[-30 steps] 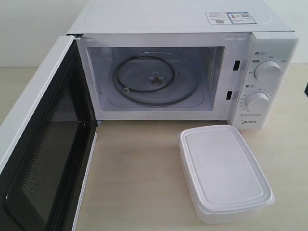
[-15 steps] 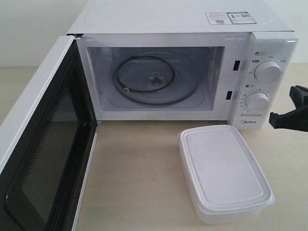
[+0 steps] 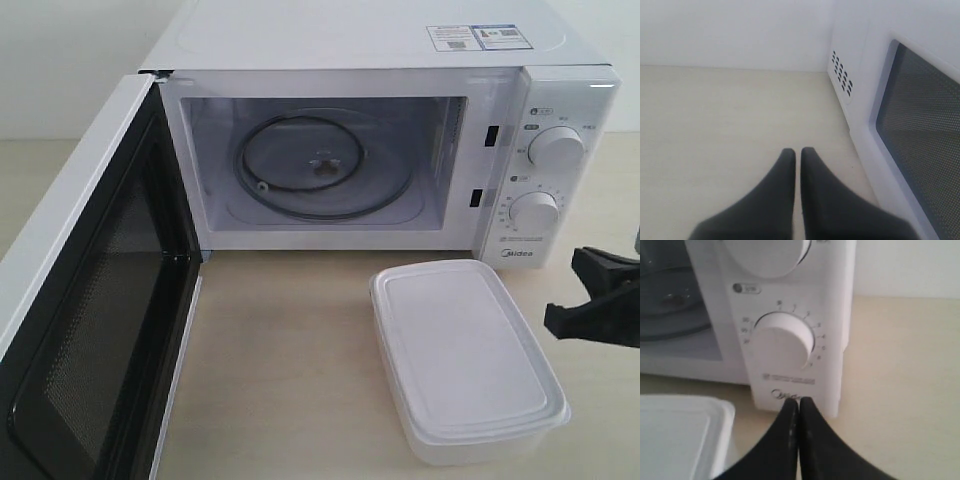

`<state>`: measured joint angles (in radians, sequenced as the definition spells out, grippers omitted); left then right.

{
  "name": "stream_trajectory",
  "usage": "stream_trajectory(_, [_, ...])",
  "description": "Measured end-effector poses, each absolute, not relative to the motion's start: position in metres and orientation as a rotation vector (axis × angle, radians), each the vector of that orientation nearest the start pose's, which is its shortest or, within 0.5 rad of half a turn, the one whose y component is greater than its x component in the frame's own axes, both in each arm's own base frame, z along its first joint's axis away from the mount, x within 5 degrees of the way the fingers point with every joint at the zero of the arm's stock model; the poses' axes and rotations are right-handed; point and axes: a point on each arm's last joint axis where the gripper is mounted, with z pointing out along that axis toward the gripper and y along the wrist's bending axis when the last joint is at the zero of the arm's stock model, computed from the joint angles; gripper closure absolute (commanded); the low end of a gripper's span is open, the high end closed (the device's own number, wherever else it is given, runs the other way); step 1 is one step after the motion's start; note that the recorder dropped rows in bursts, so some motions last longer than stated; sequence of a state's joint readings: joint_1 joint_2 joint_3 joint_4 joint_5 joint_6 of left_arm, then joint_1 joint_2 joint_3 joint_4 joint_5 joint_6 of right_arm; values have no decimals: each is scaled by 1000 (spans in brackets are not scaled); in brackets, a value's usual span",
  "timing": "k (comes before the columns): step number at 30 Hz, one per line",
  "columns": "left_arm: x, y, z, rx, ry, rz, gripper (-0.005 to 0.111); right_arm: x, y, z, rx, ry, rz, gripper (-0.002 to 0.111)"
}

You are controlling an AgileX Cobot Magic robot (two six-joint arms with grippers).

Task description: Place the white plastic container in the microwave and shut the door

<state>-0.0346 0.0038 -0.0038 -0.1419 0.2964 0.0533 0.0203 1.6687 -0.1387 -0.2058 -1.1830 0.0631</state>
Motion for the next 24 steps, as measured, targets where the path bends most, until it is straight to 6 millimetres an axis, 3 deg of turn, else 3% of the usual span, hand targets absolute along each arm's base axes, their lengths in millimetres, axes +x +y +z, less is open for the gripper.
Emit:
stream_trajectory(16, [54, -6, 188, -13, 1779, -121, 102, 188, 34, 105, -451, 2100, 251, 109])
stream_trajectory(24, [54, -6, 188, -13, 1779, -121, 102, 193, 43, 107, -545, 2089, 349, 109])
